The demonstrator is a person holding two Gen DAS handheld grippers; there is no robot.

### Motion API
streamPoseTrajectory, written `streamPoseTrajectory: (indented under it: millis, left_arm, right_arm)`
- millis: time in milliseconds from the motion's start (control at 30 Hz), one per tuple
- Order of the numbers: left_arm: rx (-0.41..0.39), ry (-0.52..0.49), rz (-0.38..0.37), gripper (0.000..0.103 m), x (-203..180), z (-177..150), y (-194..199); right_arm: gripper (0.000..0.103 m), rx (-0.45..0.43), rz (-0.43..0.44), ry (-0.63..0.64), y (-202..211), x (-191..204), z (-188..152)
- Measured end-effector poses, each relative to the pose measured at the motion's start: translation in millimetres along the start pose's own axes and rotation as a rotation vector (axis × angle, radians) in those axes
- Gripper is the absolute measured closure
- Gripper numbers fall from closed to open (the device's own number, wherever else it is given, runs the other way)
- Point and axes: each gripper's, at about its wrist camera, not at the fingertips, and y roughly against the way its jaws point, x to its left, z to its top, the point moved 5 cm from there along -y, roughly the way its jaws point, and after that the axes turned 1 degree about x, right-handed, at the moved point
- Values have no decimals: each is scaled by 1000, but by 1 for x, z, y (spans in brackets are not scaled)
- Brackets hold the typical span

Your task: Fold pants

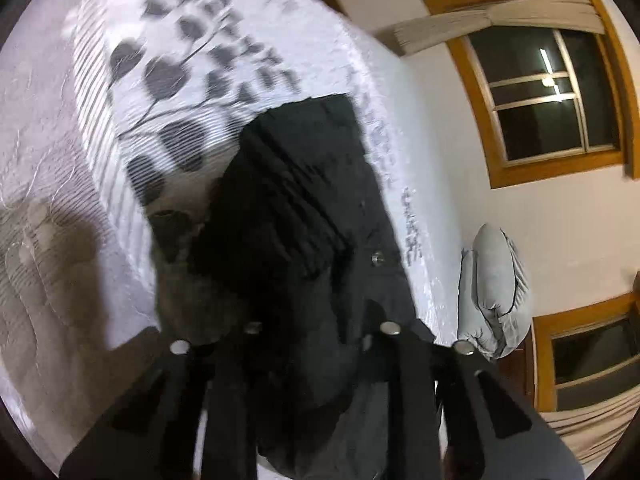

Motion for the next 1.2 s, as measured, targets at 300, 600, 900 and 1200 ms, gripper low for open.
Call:
streamPoseTrajectory:
  millis: [300,600,900,1200]
  left_arm:
    - [-77,-308,-85,89,-107,-35,24]
    - [-14,-610,-122,88,-192,-112,19]
    - [31,-768,-81,87,-231,-164,-7]
    - [59,-877,-25,84,-243,-195,-28]
  right_arm:
    - [32,-8,9,-4,0,-2,-1]
    - [32,-22,36,-13,2,-6,-1]
    - [32,-33,73,-30,3,-11,-2]
    - [32,-43,95,-39,4,-13,-2]
